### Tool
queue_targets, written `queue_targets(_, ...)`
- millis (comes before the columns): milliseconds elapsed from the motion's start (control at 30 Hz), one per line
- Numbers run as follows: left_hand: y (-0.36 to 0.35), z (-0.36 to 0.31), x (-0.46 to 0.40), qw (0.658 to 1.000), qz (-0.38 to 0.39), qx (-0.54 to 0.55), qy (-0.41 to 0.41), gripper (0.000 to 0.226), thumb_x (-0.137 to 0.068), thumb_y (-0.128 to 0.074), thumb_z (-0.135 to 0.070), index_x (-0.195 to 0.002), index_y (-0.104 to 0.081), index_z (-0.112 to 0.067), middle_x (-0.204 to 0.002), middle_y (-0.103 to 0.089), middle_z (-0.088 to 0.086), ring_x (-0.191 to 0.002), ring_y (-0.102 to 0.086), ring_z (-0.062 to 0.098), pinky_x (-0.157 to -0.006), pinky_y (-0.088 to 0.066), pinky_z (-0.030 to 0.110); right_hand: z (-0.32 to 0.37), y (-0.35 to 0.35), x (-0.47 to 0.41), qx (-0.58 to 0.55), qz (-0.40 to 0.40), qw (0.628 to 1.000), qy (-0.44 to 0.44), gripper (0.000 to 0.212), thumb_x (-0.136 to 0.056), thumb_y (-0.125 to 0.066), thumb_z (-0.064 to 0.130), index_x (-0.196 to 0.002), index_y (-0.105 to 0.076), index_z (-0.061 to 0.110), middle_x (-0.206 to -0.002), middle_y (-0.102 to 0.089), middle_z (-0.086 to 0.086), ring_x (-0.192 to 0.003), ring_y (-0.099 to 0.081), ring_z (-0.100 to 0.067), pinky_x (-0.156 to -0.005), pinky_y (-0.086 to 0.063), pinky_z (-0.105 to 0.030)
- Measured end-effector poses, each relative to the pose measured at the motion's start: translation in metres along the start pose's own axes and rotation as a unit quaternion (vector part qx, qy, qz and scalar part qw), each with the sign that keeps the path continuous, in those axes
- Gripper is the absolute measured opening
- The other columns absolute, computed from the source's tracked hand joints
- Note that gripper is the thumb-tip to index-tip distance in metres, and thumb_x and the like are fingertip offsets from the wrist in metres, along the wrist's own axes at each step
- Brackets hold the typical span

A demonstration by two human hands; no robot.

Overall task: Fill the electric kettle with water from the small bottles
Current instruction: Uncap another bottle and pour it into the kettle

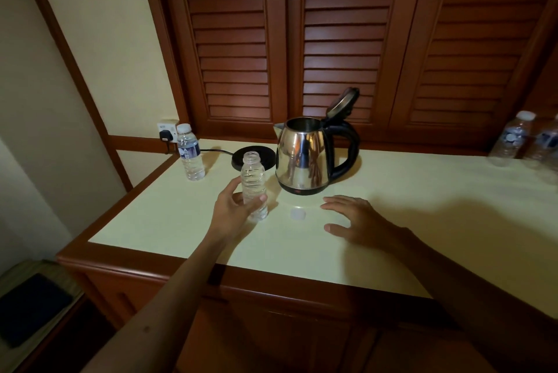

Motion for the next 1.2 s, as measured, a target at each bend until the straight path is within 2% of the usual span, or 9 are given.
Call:
queue_targets(133, -0.004, -0.012, -0.005, 0.997, -0.059, -0.044, -0.005, 0.064, -0.081, -0.080, -0.023, -0.138, -0.054, -0.015, -0.134, -0.062, 0.004, -0.122, -0.058, 0.022, -0.097, -0.054, 0.039, 0.001, -0.004, 0.000, 0.016, 0.011, 1.000, 0.013, 0.060, -0.085, -0.047, 0.061, -0.138, -0.043, 0.033, -0.150, -0.035, 0.015, -0.139, -0.025, -0.005, -0.115, -0.016, -0.039)
queue_targets(300, 0.000, -0.041, -0.026, 0.988, -0.112, -0.103, 0.004, 0.074, -0.075, -0.085, -0.025, -0.139, -0.051, -0.014, -0.138, -0.060, 0.009, -0.124, -0.057, 0.026, -0.098, -0.052, 0.042, -0.003, -0.006, -0.001, 0.013, 0.018, 1.000, 0.017, 0.060, -0.086, -0.048, 0.060, -0.139, -0.042, 0.033, -0.151, -0.033, 0.014, -0.140, -0.022, -0.003, -0.116, -0.014, -0.038)
queue_targets(433, 0.008, -0.073, -0.048, 0.973, -0.140, -0.181, -0.012, 0.070, -0.068, -0.089, -0.031, -0.127, -0.056, -0.014, -0.128, -0.065, 0.008, -0.113, -0.062, 0.024, -0.088, -0.054, 0.039, -0.003, -0.006, -0.001, 0.008, 0.009, 1.000, 0.022, 0.060, -0.087, -0.048, 0.059, -0.140, -0.042, 0.031, -0.152, -0.032, 0.014, -0.141, -0.021, -0.003, -0.116, -0.012, -0.034)
queue_targets(567, 0.014, -0.112, -0.063, 0.944, -0.155, -0.280, -0.076, 0.063, -0.064, -0.091, -0.033, -0.119, -0.064, -0.015, -0.112, -0.072, 0.005, -0.094, -0.065, 0.020, -0.078, -0.056, 0.037, -0.006, -0.007, -0.001, 0.005, 0.006, 1.000, 0.021, 0.061, -0.086, -0.048, 0.061, -0.139, -0.042, 0.032, -0.151, -0.032, 0.015, -0.141, -0.020, -0.002, -0.116, -0.011, -0.032)
queue_targets(767, 0.008, -0.138, -0.079, 0.898, -0.136, -0.404, -0.109, 0.058, -0.068, -0.087, -0.037, -0.119, -0.066, -0.019, -0.101, -0.075, 0.007, -0.087, -0.069, 0.027, -0.072, -0.058, 0.038, -0.006, -0.007, -0.003, 0.011, 0.001, 1.000, 0.022, 0.062, -0.084, -0.046, 0.063, -0.138, -0.042, 0.033, -0.151, -0.032, 0.017, -0.140, -0.021, -0.001, -0.116, -0.013, -0.033)
queue_targets(867, 0.000, -0.146, -0.081, 0.896, -0.120, -0.408, -0.130, 0.057, -0.070, -0.088, -0.029, -0.121, -0.066, -0.017, -0.098, -0.075, 0.009, -0.084, -0.068, 0.026, -0.067, -0.051, 0.030, -0.007, -0.007, -0.003, 0.008, 0.004, 1.000, 0.020, 0.062, -0.084, -0.046, 0.064, -0.138, -0.042, 0.034, -0.150, -0.032, 0.019, -0.140, -0.020, 0.000, -0.117, -0.013, -0.033)
queue_targets(967, -0.010, -0.154, -0.081, 0.896, -0.100, -0.394, -0.177, 0.053, -0.069, -0.088, -0.021, -0.117, -0.069, -0.013, -0.099, -0.076, 0.009, -0.084, -0.068, 0.023, -0.068, -0.047, 0.026, -0.007, -0.007, -0.002, 0.003, 0.001, 1.000, 0.019, 0.062, -0.083, -0.046, 0.064, -0.137, -0.043, 0.034, -0.150, -0.033, 0.019, -0.140, -0.020, 0.001, -0.117, -0.013, -0.032)
queue_targets(1200, -0.018, -0.167, -0.086, 0.876, -0.098, -0.397, -0.255, 0.036, -0.066, -0.090, -0.024, -0.098, -0.075, -0.016, -0.085, -0.076, 0.005, -0.075, -0.062, 0.018, -0.074, -0.052, 0.032, -0.005, -0.004, -0.001, -0.008, -0.004, 1.000, 0.017, 0.061, -0.083, -0.048, 0.063, -0.137, -0.044, 0.034, -0.149, -0.033, 0.021, -0.139, -0.020, 0.003, -0.116, -0.012, -0.029)
Point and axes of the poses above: each hand's wrist, its own x-axis away from the middle knuckle, its own y-axis out of the back of the hand, z = x × y, the point moved 8 cm from there along -x, towards the middle knuckle
